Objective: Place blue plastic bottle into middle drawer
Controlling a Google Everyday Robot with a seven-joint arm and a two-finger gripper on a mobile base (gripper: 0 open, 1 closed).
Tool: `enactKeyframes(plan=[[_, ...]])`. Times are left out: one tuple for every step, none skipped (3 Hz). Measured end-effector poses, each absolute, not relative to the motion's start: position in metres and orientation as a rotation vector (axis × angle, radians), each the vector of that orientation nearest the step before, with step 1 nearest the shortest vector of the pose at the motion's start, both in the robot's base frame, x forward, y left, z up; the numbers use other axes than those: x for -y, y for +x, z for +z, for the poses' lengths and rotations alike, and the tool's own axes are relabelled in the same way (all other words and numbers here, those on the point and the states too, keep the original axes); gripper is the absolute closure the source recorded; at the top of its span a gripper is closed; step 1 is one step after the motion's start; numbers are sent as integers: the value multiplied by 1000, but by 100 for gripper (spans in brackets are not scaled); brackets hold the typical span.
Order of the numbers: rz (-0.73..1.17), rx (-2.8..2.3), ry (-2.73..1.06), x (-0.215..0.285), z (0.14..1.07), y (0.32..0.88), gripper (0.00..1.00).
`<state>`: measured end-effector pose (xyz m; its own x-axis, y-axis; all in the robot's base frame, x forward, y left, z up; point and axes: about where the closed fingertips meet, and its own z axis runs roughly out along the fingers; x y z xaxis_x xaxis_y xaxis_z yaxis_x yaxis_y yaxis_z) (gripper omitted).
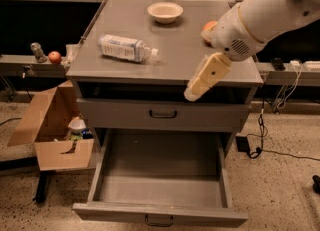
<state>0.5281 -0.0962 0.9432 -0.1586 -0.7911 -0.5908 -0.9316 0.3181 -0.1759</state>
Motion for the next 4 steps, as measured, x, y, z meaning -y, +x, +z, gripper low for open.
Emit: enactKeyframes(plan=[[368,-1925,-1420,77,921,574,0],[414,-1878,-1374,58,903,614,0],[466,-1843,-1349,41,889,648,0],[486,-1827,-1341,23,881,672,0]])
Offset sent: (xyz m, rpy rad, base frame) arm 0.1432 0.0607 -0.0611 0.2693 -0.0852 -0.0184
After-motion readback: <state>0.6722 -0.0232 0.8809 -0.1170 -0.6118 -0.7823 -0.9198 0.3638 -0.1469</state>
